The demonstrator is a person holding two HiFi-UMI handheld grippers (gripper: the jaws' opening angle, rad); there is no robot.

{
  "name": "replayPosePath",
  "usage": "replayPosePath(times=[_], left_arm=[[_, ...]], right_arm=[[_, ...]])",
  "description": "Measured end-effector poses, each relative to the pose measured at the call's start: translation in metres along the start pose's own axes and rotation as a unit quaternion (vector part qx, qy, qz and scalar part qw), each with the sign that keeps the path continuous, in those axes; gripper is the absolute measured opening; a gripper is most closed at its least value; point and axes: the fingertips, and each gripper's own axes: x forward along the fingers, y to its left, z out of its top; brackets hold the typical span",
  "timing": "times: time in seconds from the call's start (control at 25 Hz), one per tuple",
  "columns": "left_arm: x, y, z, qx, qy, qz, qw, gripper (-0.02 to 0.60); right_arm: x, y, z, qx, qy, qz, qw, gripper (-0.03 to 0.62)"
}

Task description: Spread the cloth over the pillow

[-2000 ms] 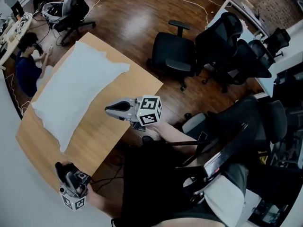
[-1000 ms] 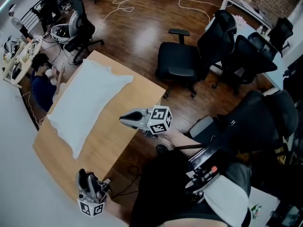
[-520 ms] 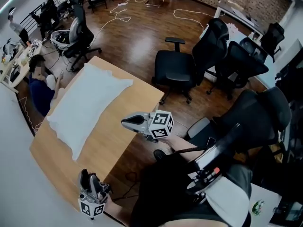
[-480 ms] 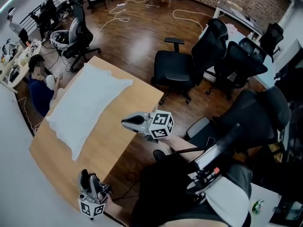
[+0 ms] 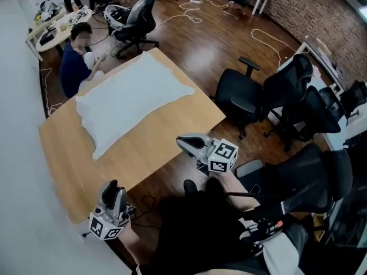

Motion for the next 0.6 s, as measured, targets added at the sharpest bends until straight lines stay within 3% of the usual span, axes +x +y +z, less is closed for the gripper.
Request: replayPosePath(times=[0.6], left_arm=[[-0.048,0.014,0.019,-0.003,-0.021,0.03,0.9993,0.11]], right_arm=[[0.034,0.038,-0.002,-0.019,0.019,0.021,0.999,0.003]])
